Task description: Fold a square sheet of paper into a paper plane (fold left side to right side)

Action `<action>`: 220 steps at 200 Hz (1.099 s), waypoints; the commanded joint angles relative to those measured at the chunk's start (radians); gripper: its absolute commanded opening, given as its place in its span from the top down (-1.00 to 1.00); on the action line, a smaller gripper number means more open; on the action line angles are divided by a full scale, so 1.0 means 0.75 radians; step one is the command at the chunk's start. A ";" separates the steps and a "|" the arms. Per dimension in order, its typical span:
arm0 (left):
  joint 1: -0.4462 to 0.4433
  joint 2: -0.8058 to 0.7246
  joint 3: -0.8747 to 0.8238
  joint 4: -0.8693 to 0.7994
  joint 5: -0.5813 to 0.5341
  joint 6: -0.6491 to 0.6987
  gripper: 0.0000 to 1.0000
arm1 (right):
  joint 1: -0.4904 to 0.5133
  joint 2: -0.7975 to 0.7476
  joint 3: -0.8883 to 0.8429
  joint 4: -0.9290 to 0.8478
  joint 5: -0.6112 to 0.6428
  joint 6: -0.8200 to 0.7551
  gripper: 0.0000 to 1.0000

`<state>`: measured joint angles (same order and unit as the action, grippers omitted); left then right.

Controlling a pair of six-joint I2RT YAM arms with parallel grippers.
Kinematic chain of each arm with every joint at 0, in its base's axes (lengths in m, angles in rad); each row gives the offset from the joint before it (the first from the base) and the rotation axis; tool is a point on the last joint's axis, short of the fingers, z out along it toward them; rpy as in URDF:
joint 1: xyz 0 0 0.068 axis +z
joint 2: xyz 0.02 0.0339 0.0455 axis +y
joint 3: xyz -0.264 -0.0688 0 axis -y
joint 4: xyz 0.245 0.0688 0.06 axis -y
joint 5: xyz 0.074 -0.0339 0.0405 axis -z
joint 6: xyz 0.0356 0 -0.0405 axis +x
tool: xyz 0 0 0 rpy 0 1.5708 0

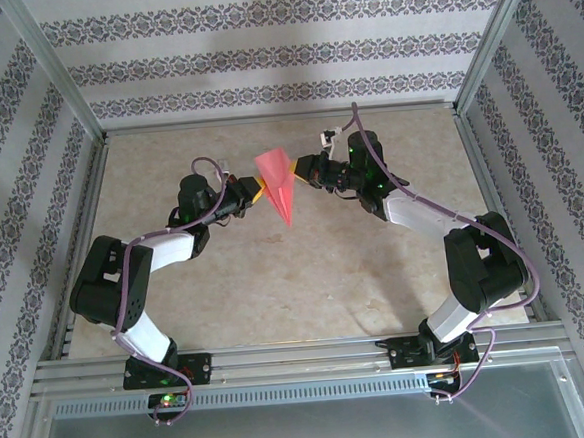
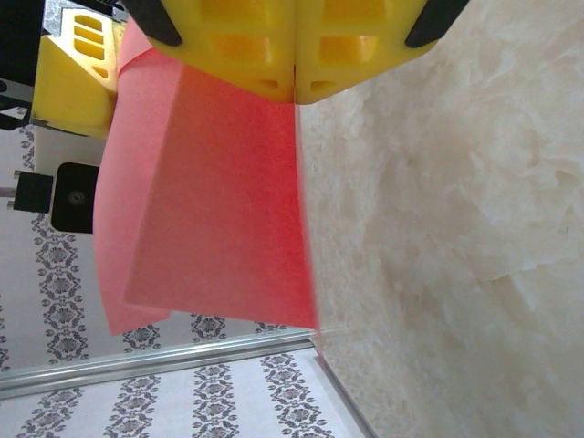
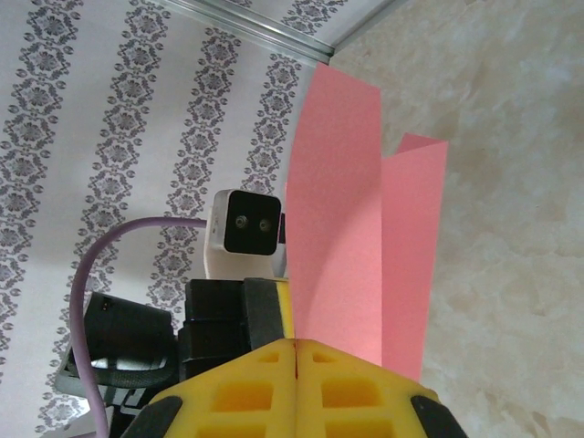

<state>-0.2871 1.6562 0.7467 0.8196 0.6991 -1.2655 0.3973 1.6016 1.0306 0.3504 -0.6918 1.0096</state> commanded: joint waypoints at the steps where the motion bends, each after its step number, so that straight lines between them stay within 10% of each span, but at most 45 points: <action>1: -0.011 0.005 0.011 0.028 0.000 0.040 0.97 | 0.004 -0.003 -0.034 -0.074 0.054 -0.100 1.00; 93: -0.104 0.275 0.003 0.039 -0.105 0.096 0.98 | -0.026 0.222 -0.116 -0.168 0.165 -0.332 0.50; 154: -0.167 0.482 0.000 0.240 -0.200 0.021 0.99 | -0.046 0.091 0.011 -0.784 0.440 -0.651 0.19; 220: -0.239 0.478 0.002 0.231 -0.356 -0.007 1.00 | 0.095 0.113 0.035 -0.908 0.325 -0.659 -0.03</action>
<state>-0.4507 2.0163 0.7467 0.9203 0.4961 -1.2427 0.4229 1.6745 1.0519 -0.2703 -0.4320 0.5312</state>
